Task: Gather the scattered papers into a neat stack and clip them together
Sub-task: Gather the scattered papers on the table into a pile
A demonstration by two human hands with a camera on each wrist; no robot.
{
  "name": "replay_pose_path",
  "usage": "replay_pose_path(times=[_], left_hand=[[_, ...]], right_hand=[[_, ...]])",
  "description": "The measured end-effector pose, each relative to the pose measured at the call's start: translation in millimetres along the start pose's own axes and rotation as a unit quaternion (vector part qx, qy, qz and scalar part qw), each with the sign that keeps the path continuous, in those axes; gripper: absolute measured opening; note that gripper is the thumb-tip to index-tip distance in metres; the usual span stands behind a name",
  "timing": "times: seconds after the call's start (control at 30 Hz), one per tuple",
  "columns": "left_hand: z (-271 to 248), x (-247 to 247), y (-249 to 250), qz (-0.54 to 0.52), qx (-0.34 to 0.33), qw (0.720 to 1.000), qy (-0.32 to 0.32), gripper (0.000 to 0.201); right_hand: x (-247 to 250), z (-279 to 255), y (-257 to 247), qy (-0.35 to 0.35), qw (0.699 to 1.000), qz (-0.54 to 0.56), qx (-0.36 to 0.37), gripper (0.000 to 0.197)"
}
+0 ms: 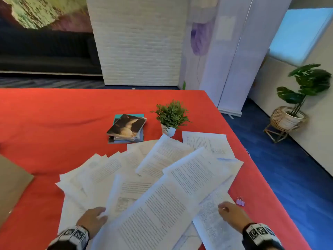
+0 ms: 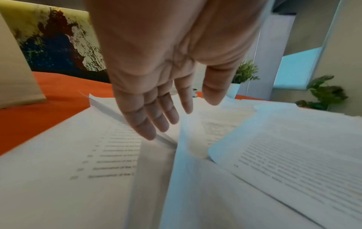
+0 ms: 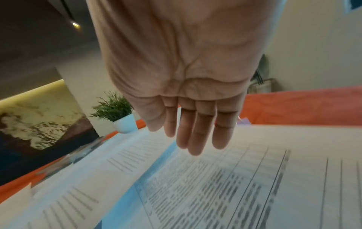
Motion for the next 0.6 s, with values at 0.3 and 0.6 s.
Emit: replay_pose_path(times=[0.3,0.6], left_hand=[[2.5,-42.1,39.7,0.203,0.042,0.978,-0.028,0.053],[7.7,-58.4,39.2,0.066,0.034,0.997,0.026,0.027]], right_hand=[[-19.5,71.1,-6.6,0.006,0.978,0.202,-0.048,0.051],[6.0,95.0,-33.0,0.047,0.991,0.121,-0.032,0.04]])
Point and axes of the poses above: each hand's wrist, its own z-axis towards the middle knuckle, its own x-axis out of the back of the hand, y = z × x, the point moved 4 cm from there along z, towards the middle knuckle, and after that the axes turned 9 degrees about -y, right-handed, at the moved point
